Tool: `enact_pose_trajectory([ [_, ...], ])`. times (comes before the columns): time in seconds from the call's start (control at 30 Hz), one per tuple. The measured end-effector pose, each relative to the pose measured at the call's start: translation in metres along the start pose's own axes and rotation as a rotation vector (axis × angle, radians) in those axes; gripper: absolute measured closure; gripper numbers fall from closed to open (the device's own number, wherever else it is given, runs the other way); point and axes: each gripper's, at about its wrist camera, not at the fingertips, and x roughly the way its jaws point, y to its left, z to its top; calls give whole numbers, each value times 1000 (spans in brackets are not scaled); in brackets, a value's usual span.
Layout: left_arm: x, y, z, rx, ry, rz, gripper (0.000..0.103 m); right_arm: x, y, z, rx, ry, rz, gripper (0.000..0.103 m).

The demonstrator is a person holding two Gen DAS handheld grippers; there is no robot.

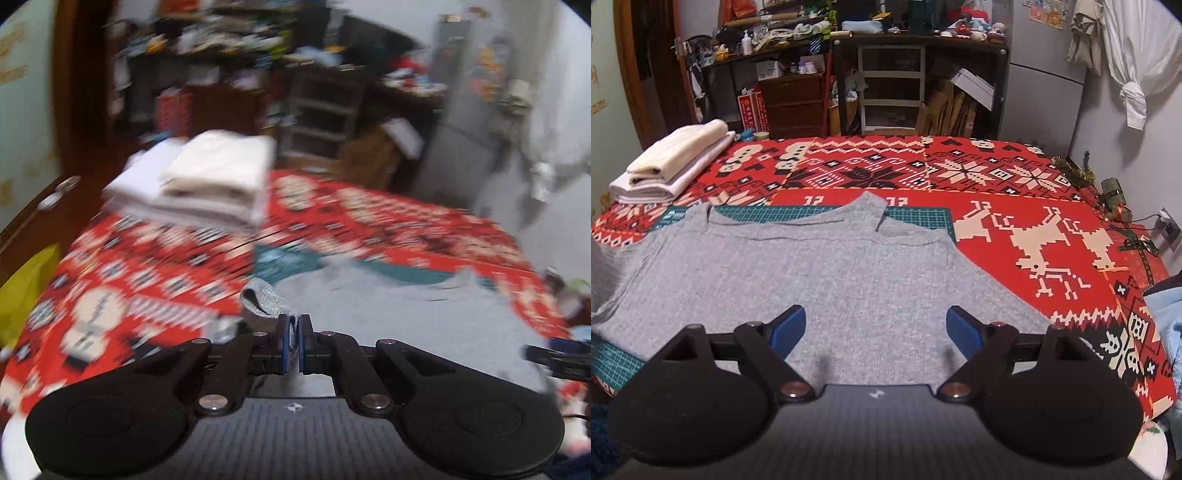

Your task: Fold clothes

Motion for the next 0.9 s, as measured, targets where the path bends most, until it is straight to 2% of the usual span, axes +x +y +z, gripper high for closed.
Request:
enact_pose_trajectory([
  [0.23, 23, -67, 16, 139, 38, -213, 99, -8, -5, 2, 10, -19, 8, 17],
  [0.43, 61, -121, 17, 225, 84, -335, 99, -13, -12, 3, 30, -32, 4, 17],
  [0.63, 113, -147, 3, 220, 212, -389, 99, -10, -11, 3, 17, -30, 18, 17],
  [0.8, 138, -149, -6, 220, 244, -396, 99, -3, -4, 6, 18, -31, 60, 17],
  [0.9, 148, -144, -9, 176, 261, -426, 97, 2, -2, 8, 37, -27, 95, 17],
])
